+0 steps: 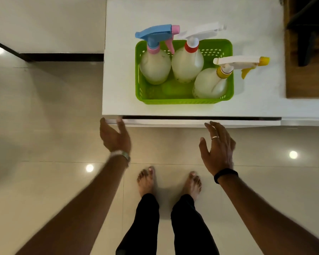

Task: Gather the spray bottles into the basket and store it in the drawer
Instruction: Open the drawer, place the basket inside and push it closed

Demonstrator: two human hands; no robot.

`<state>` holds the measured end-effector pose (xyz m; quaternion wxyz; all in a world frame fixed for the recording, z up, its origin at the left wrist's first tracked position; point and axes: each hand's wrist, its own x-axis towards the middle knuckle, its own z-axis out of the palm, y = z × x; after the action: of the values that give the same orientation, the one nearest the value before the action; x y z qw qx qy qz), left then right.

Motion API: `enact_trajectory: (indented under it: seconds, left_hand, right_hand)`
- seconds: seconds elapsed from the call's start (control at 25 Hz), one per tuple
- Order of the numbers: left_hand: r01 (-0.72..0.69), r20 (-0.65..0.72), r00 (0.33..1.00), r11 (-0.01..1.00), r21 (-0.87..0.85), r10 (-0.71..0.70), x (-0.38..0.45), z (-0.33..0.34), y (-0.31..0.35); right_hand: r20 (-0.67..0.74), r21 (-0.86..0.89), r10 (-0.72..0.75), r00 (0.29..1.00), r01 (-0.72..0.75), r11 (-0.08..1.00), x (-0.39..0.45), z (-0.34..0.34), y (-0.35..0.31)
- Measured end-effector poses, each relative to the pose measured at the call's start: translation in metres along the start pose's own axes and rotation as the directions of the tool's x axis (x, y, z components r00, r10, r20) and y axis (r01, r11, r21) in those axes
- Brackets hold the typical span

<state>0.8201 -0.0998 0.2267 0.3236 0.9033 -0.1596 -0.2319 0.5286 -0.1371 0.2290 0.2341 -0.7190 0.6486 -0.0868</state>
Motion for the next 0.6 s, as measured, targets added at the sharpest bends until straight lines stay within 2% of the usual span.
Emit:
enact_trajectory:
  seconds: [0.04, 0.08, 0.12, 0.16, 0.2, 0.24, 0.28, 0.36, 0.6]
  left_hand:
    - [-0.19, 0.031, 0.982, 0.976, 0.11, 0.188, -0.023, 0.003, -0.003]
    - [-0.409, 0.128, 0.912, 0.892, 0.192, 0.391, -0.044, 0.008, -0.007]
    - [-0.6, 0.289, 0.794, 0.766, 0.229, 0.535, -0.058, 0.014, -0.01]
    - [-0.735, 0.454, 0.661, 0.638, 0.23, 0.598, -0.065, 0.02, -0.01]
    - [-0.816, 0.585, 0.551, 0.532, 0.226, 0.596, -0.066, 0.026, -0.009]
    - [-0.857, 0.669, 0.487, 0.455, 0.242, 0.561, -0.063, 0.03, -0.005]
    - [-0.873, 0.716, 0.467, 0.402, 0.277, 0.519, -0.058, 0.033, -0.001]
    - [-0.877, 0.747, 0.472, 0.334, 0.345, 0.468, -0.051, 0.033, 0.005]
    - [-0.855, 0.793, 0.508, 0.311, 0.415, 0.336, -0.078, 0.025, -0.005]
  right_hand:
    - [-0.019, -0.032, -0.031, 0.999, 0.031, 0.999, -0.001, -0.001, -0.003]
    - [-0.014, -0.064, -0.063, 0.998, 0.062, 0.996, 0.001, -0.003, -0.005]
    - [0.017, -0.097, -0.087, 0.996, 0.089, 0.991, 0.007, -0.004, -0.007]
    - [0.07, -0.139, -0.099, 0.993, 0.108, 0.984, 0.014, -0.004, -0.007]
    - [0.133, -0.19, -0.097, 0.986, 0.122, 0.974, 0.023, -0.004, -0.007]
    - [0.19, -0.244, -0.086, 0.978, 0.132, 0.961, 0.03, -0.004, -0.007]
    - [0.227, -0.293, -0.073, 0.971, 0.14, 0.946, 0.034, -0.003, -0.008]
    - [0.25, -0.333, -0.056, 0.967, 0.14, 0.932, 0.035, -0.001, -0.01]
    - [0.355, -0.339, 0.046, 0.934, 0.083, 0.937, 0.003, 0.002, -0.014]
